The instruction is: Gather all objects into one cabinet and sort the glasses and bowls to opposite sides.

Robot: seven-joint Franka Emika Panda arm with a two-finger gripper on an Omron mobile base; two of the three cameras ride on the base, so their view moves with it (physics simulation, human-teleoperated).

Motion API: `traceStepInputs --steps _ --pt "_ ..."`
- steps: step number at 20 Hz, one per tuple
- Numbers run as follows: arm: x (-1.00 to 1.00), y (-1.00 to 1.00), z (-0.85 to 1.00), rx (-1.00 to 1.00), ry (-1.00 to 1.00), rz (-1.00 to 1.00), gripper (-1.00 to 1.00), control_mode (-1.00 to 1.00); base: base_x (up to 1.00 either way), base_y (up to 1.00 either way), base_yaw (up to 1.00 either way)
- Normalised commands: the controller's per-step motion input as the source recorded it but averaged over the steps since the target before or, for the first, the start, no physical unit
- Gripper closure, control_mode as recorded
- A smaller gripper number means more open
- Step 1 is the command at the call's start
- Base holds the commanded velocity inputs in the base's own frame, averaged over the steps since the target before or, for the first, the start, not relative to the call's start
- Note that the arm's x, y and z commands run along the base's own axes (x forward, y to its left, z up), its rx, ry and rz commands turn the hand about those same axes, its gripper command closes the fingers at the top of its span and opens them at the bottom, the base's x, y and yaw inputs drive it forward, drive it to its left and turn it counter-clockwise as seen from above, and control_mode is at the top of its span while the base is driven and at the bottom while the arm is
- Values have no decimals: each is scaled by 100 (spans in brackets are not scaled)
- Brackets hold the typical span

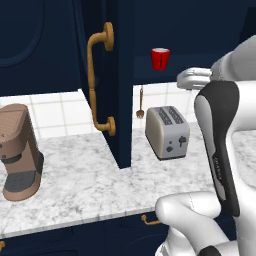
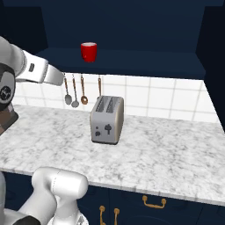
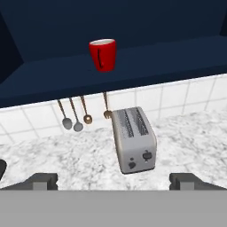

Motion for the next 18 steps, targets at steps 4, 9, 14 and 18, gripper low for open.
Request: traceStepInputs --steps 4,9,14,18 --pt "39 0 0 0 -25 1 -100 -100 0 0 0" --pt "45 7 10 0 -7 0 -100 -100 0 0 0" --pt "49 5 2 0 0 0 -100 -100 0 0 0" --pt "40 0 0 0 0 0 -100 -100 0 0 0"
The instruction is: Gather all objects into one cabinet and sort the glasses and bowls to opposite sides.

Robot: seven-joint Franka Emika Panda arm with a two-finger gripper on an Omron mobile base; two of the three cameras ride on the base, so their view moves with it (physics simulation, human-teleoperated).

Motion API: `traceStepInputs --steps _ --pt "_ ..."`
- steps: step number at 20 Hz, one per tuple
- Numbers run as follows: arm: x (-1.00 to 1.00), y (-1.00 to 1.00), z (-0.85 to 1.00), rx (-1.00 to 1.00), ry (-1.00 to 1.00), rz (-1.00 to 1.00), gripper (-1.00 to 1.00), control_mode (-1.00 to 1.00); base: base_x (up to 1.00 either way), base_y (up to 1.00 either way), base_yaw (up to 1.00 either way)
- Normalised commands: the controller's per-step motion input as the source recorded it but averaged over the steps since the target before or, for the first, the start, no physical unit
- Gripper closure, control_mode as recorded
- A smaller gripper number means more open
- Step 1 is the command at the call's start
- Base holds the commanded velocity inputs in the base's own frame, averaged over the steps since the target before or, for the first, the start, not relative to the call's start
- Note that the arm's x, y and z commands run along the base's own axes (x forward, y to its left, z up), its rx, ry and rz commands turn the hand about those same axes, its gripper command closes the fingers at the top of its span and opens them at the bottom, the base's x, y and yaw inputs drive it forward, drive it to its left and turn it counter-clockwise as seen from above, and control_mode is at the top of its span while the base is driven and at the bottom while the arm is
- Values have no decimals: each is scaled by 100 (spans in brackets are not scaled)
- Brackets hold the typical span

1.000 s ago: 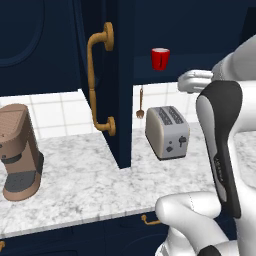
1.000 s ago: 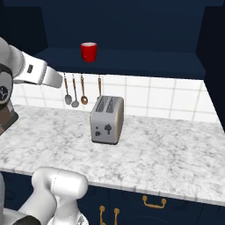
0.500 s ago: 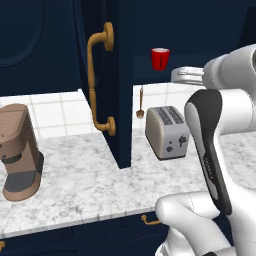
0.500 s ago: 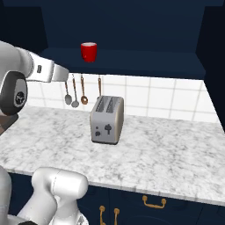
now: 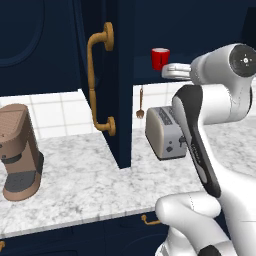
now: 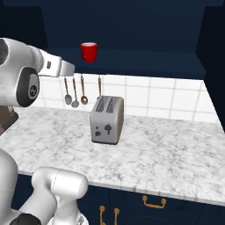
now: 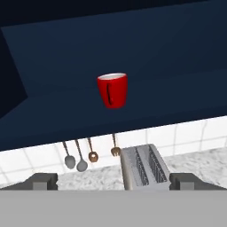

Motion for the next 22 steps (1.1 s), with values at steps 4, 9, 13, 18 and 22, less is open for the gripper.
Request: traceStepInputs --steps 4,9,13,18,22 --pt "48 1 0 0 4 0 -100 -100 0 0 0" --pt "49 5 0 0 6 0 -100 -100 0 0 0" --pt "38 0 0 0 1 0 -100 -100 0 0 0" --pt "43 0 0 0 0 0 -100 -100 0 0 0" --pt "56 0 0 0 0 0 -100 -100 0 0 0"
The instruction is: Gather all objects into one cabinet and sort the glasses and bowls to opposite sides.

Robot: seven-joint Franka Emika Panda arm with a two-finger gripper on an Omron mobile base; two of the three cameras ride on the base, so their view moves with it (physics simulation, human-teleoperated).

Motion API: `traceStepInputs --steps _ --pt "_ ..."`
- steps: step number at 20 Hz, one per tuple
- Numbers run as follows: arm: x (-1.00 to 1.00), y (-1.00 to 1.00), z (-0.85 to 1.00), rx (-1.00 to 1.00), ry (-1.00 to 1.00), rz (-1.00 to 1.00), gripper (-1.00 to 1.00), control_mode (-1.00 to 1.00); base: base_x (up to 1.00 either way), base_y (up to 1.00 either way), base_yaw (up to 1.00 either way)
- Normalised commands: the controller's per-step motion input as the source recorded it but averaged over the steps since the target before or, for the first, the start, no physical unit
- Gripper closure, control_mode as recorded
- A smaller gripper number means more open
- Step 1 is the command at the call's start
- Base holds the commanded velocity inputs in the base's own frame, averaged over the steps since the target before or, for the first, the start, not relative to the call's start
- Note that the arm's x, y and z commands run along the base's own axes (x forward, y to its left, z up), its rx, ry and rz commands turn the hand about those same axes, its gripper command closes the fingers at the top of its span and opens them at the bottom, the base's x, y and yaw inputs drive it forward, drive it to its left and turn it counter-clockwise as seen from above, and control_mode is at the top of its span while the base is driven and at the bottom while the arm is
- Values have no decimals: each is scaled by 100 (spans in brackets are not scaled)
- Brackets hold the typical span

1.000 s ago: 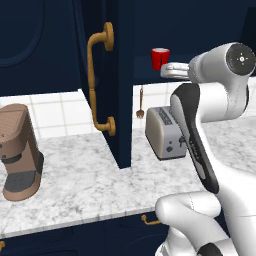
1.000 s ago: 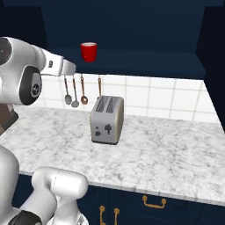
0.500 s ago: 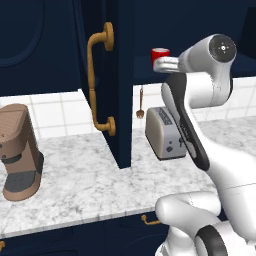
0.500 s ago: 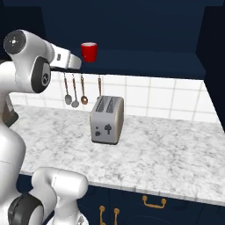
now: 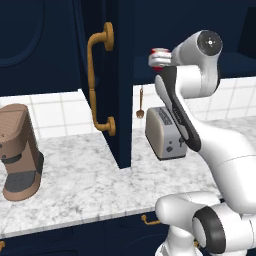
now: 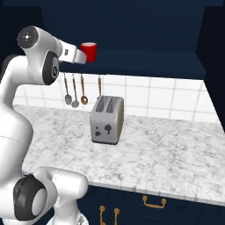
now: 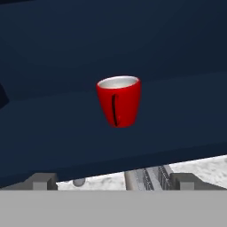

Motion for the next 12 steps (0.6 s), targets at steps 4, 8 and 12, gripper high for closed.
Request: traceStepInputs --steps 4,8,12 --pt "29 0 -19 0 -2 0 -100 -100 0 0 0" --pt "17 0 -35 -5 -7 1 -100 -100 0 0 0" --pt "21 0 -10 -2 -4 0 -100 -100 0 0 0"
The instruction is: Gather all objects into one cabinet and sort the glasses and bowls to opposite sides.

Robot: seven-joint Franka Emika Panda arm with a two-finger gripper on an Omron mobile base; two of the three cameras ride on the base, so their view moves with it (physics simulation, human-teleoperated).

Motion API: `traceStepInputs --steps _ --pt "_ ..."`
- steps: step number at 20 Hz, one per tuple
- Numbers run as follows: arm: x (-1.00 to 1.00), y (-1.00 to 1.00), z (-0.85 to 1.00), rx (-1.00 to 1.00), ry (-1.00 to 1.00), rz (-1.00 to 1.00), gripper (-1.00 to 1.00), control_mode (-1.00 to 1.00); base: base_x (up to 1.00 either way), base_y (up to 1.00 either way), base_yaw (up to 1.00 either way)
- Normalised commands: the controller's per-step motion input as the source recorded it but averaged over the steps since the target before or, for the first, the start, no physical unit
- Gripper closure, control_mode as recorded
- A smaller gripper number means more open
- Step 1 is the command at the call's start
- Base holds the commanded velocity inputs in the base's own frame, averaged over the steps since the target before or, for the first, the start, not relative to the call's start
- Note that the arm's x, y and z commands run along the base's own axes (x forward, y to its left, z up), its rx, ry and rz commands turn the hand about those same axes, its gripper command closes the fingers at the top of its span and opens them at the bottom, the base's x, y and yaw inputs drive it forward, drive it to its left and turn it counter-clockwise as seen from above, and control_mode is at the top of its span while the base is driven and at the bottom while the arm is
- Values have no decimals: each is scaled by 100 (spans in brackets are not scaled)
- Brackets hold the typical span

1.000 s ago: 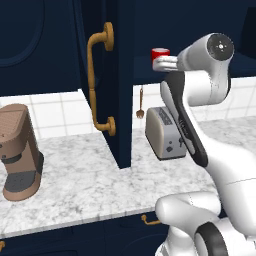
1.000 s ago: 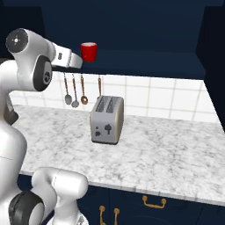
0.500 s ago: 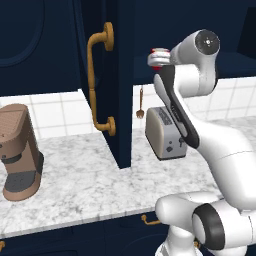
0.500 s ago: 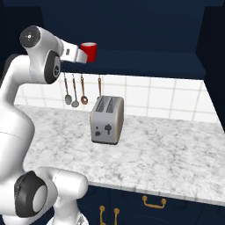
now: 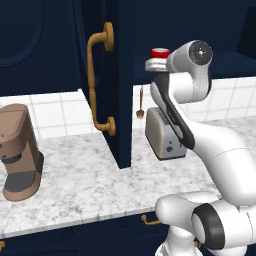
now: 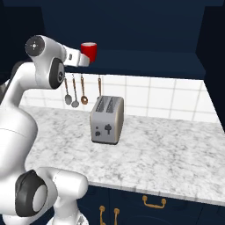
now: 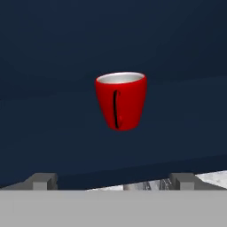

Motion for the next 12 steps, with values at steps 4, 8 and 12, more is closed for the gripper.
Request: traceStepInputs --steps 4,8,12 --pt "37 0 0 0 0 0 -100 -100 0 0 0" --pt "42 0 1 0 0 0 -100 -100 0 0 0" --pt "28 0 0 0 0 0 -100 -100 0 0 0"
